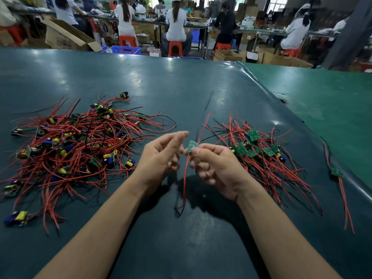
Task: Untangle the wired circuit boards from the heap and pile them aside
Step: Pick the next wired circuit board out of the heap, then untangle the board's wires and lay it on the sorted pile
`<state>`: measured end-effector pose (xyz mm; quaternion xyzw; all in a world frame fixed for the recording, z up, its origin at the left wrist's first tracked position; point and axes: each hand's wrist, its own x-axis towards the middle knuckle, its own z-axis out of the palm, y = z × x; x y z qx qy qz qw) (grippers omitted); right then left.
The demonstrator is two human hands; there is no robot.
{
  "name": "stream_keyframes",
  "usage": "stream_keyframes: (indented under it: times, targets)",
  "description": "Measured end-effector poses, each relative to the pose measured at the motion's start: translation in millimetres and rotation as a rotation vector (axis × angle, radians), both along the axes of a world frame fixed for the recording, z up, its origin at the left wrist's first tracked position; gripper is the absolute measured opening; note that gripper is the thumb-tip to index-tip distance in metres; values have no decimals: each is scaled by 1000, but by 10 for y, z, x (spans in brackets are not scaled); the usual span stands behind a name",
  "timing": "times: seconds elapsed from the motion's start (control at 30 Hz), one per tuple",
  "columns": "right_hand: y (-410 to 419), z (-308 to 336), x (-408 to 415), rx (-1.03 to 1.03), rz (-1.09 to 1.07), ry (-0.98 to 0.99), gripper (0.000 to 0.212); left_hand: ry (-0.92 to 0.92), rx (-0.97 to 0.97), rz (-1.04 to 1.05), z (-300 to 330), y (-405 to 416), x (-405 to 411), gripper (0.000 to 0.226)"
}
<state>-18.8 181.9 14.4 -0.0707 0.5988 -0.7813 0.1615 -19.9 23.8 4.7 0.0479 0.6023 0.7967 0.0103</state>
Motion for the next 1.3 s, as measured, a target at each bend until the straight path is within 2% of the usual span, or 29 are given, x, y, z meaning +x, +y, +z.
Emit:
stream_keyframes:
  times: [0.07, 0.17, 0.27, 0.37, 0.47, 0.57, 0.67, 0.77, 0.83, 0.93, 1.0, 1.07, 1.17, 1.3]
  targets:
    - [21, 37, -35, -98, -135, 38, 7, -21, -43, -105, -9, -31, -8, 52]
    - [85, 72, -80, -118, -320, 72, 6, 57, -242, -160, -34, -34, 47, 33]
    - [149, 55, -115, 71, -541, 182, 12, 132, -299, -15, -62, -58, 7, 28]
    - [176, 64, -131, 80, -662, 191, 16, 203, -341, 250, -63, -141, -68, 28]
    - [168, 96, -116, -116, -707, 133, 12, 222, -432, 575, -86, -274, -152, 27]
    - [171, 142, -117, -430, -748, 51, 13, 257, -500, 733, -96, -326, -159, 33]
    - [167, 162, -118, -624, -799, -29, 8, 408, -730, 795, -112, -261, -80, 33]
    - [159, 147, -110, -685, -829, -149, 12, 531, -1025, 918, -101, -254, -50, 22]
    - [183, 138, -108, -699, -829, -217, 14, 451, -1197, 1003, -108, -317, -81, 14]
    - [215, 138, -98, -679, -789, -235, 21, 99, -1388, 1006, -124, -442, -107, 36]
    - [189, 138, -88, -533, -738, -187, 23, -60, -1508, 926, -126, -498, -112, 39]
    - [130, 130, -76, -364, -689, -109, 24, -129, -1591, 879, -126, -531, -124, 35]
    - [42, 105, -59, -240, -612, -75, 23, -137, -1546, 911, -111, -590, -149, 26]
    - [19, 85, -44, -172, -531, -81, 23, -75, -1346, 1020, -96, -647, -154, 21]
